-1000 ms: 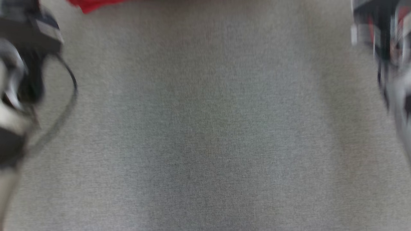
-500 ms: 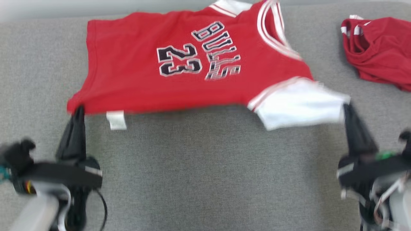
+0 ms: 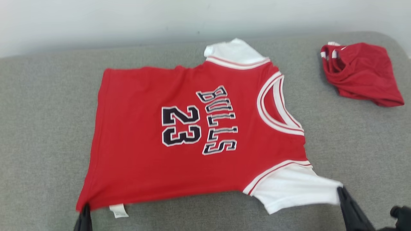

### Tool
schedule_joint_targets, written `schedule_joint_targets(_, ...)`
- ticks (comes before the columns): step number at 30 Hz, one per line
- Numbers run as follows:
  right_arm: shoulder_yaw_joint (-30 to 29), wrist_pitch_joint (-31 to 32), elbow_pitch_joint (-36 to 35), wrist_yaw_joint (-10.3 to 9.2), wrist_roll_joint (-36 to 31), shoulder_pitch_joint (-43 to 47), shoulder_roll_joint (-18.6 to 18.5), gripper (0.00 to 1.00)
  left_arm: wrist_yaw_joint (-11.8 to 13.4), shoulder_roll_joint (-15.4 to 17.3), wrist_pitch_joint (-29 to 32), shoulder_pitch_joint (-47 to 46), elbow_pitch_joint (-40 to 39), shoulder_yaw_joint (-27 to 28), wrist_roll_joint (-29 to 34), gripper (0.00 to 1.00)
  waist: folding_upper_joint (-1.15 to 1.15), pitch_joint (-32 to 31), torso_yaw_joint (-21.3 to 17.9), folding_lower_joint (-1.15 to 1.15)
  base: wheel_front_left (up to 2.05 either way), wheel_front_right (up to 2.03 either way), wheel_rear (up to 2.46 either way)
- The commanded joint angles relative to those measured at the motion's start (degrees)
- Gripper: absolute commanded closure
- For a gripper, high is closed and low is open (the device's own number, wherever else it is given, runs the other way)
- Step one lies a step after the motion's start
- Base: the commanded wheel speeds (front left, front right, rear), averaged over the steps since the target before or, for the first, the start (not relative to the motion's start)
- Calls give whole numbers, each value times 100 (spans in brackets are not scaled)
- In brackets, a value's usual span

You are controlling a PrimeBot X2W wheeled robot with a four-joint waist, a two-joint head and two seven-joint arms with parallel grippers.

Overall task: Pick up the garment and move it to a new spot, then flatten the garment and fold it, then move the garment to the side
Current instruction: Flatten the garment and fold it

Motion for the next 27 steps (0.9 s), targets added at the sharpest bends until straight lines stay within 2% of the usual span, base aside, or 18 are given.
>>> schedule_joint_targets(1,-31,33,-36,-16,47,97,34,100,-13,-29,-27,113,28,60,69,100,1,-168,-21,1,0,0,0)
schedule_joint_targets(7,69,568,-283,-16,91,764,98,100,-145,-291,-27,603,145,431,267,100,1,-291,-46,1,0,0,0)
schedule_joint_targets(11,-23,665,-450,-16,247,775,195,100,-239,-370,-27,605,232,462,357,100,1,-298,-63,1,0,0,0)
schedule_joint_targets(19,-36,697,-497,-16,199,310,215,100,-313,-455,-23,336,74,418,877,100,1,-315,80,1,0,0,0)
schedule_joint_targets(27,245,800,204,-15,-51,-933,-117,100,-400,-271,252,-405,287,144,1171,100,1,-172,170,1,0,0,0)
